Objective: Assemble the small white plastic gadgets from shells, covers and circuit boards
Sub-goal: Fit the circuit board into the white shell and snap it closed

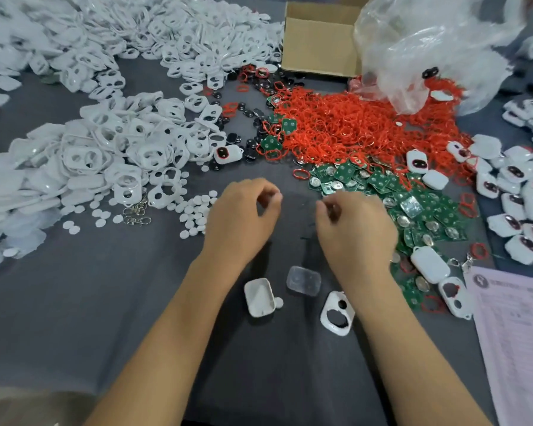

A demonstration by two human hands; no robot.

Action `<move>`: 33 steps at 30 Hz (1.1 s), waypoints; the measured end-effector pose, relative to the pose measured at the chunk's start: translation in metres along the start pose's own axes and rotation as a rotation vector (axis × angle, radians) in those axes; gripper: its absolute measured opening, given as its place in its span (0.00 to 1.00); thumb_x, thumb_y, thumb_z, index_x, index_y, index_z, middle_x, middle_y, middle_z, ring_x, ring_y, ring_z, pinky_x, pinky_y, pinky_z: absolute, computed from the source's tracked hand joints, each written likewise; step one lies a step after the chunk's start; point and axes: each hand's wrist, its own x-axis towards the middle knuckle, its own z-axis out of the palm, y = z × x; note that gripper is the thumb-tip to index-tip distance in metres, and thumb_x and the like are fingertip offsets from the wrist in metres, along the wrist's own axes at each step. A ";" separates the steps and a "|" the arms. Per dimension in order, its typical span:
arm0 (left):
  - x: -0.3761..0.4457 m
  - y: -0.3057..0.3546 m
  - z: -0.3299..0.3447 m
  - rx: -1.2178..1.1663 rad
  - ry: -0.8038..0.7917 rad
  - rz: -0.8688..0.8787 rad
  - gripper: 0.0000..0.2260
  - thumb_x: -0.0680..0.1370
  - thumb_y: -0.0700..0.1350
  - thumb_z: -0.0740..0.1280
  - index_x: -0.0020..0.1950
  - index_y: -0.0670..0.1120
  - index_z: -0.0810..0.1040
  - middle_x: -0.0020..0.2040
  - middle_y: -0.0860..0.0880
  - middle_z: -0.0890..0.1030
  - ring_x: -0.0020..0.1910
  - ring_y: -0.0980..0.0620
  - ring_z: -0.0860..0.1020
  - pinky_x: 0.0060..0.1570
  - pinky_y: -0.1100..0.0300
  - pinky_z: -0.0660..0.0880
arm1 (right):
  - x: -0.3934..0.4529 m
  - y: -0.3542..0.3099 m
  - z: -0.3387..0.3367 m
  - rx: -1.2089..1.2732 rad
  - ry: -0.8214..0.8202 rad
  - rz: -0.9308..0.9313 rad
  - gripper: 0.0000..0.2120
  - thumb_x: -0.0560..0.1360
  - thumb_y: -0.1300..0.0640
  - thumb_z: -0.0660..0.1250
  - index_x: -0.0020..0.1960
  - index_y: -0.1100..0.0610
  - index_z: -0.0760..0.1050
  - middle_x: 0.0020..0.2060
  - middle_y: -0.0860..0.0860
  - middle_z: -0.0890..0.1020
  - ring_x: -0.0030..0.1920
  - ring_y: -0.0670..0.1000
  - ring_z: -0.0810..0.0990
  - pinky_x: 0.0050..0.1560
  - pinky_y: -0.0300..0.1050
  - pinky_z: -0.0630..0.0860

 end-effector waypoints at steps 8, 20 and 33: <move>0.073 -0.029 0.024 0.236 0.185 -0.018 0.11 0.78 0.51 0.72 0.58 0.49 0.82 0.64 0.46 0.73 0.69 0.43 0.68 0.68 0.48 0.67 | 0.073 -0.009 0.065 -0.018 -0.122 -0.056 0.09 0.80 0.48 0.68 0.57 0.46 0.85 0.49 0.52 0.82 0.57 0.61 0.73 0.55 0.53 0.62; 0.103 -0.040 0.046 0.322 0.088 -0.014 0.17 0.86 0.52 0.60 0.73 0.53 0.75 0.83 0.42 0.59 0.84 0.41 0.48 0.81 0.40 0.42 | 0.082 -0.015 0.077 0.256 0.138 -0.057 0.06 0.81 0.58 0.63 0.52 0.59 0.77 0.47 0.53 0.81 0.53 0.58 0.71 0.54 0.49 0.61; 0.104 -0.041 0.044 0.192 0.046 -0.022 0.12 0.80 0.55 0.68 0.62 0.53 0.80 0.81 0.46 0.65 0.84 0.45 0.49 0.80 0.44 0.38 | 0.079 -0.014 0.078 0.353 0.053 -0.083 0.10 0.78 0.61 0.71 0.58 0.53 0.77 0.45 0.43 0.82 0.51 0.54 0.78 0.53 0.47 0.62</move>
